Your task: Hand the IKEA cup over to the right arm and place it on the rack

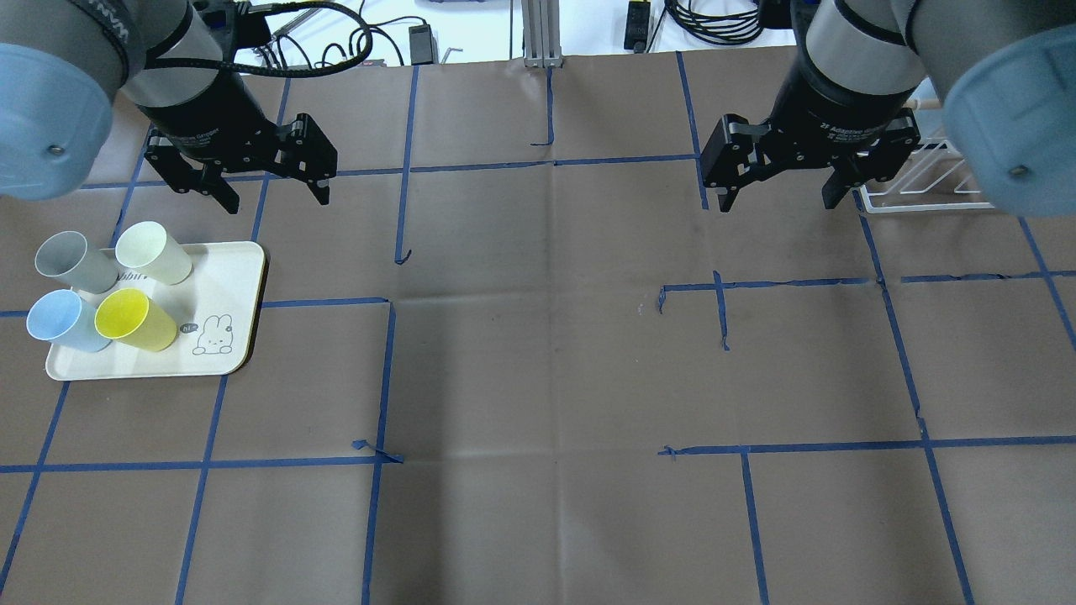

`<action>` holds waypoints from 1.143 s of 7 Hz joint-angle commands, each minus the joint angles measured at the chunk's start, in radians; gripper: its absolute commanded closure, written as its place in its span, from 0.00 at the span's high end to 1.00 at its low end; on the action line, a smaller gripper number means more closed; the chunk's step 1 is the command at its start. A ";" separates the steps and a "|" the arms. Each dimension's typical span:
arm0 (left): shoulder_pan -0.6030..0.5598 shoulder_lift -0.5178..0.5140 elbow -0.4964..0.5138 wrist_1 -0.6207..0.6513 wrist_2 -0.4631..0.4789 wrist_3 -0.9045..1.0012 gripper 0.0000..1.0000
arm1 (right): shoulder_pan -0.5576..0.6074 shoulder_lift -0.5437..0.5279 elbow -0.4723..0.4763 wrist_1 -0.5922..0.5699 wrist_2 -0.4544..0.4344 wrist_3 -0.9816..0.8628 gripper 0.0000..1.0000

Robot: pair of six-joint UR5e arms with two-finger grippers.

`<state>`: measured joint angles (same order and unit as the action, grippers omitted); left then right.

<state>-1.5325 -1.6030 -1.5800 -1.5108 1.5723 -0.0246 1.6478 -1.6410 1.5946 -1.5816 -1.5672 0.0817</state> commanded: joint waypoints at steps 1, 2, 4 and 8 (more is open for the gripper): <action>0.000 0.000 0.000 0.001 0.000 0.000 1.00 | 0.015 -0.002 0.001 -0.006 -0.005 0.001 1.00; 0.000 0.000 0.000 0.000 0.002 0.000 1.00 | 0.015 -0.002 0.001 -0.008 -0.002 0.001 1.00; 0.000 0.000 0.000 0.000 0.002 0.002 1.00 | 0.015 0.004 0.002 -0.009 -0.002 0.000 1.00; 0.000 0.000 0.000 0.000 0.002 0.003 1.00 | 0.012 0.009 0.004 -0.014 -0.005 -0.003 1.00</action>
<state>-1.5324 -1.6030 -1.5800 -1.5104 1.5739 -0.0217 1.6609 -1.6329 1.5974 -1.5944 -1.5721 0.0793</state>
